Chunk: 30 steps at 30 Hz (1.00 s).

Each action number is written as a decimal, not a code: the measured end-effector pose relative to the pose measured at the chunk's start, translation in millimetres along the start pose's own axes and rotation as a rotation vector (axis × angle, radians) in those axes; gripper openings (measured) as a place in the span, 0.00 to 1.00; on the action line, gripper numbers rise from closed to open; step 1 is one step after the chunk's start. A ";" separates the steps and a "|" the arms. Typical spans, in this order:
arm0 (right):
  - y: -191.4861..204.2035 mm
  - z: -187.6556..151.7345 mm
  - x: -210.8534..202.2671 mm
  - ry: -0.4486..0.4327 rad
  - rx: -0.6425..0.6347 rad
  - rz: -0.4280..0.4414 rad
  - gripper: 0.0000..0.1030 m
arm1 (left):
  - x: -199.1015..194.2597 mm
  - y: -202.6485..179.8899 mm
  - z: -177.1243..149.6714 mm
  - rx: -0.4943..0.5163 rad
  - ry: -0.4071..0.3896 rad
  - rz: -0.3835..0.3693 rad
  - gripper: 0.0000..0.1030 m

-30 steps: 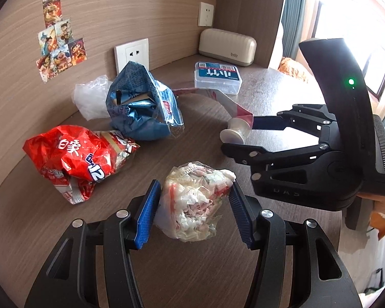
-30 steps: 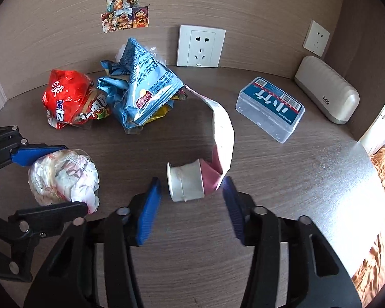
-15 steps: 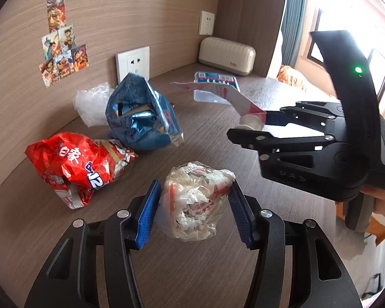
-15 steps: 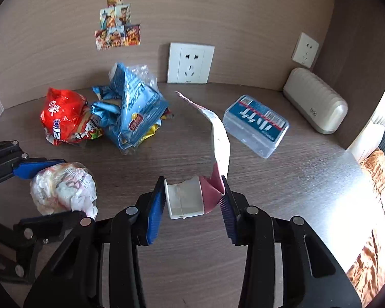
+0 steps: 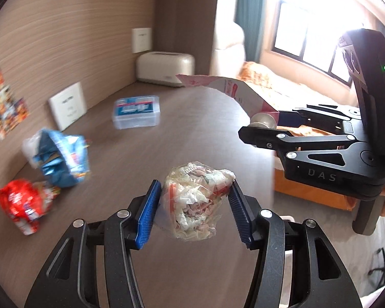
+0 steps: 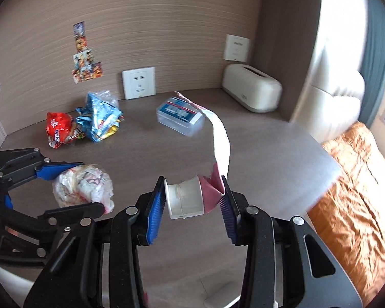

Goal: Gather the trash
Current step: 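Carry tissue and cup over the white bin and open both tools to drop them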

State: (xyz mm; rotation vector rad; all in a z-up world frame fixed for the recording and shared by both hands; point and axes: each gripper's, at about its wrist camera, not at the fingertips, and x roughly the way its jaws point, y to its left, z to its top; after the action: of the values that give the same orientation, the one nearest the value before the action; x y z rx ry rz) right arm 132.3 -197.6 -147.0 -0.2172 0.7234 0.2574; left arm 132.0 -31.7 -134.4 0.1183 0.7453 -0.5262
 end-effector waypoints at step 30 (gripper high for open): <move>-234.9 -313.3 -36.6 0.264 0.554 -0.189 0.46 | 261.9 -343.1 -112.4 0.352 0.321 -0.530 0.74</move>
State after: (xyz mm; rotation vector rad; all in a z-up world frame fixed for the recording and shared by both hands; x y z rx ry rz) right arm -17.3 -514.3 -325.8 0.2121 1.0006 -0.1593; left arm 52.9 -404.7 -365.8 0.3427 0.9969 -1.1625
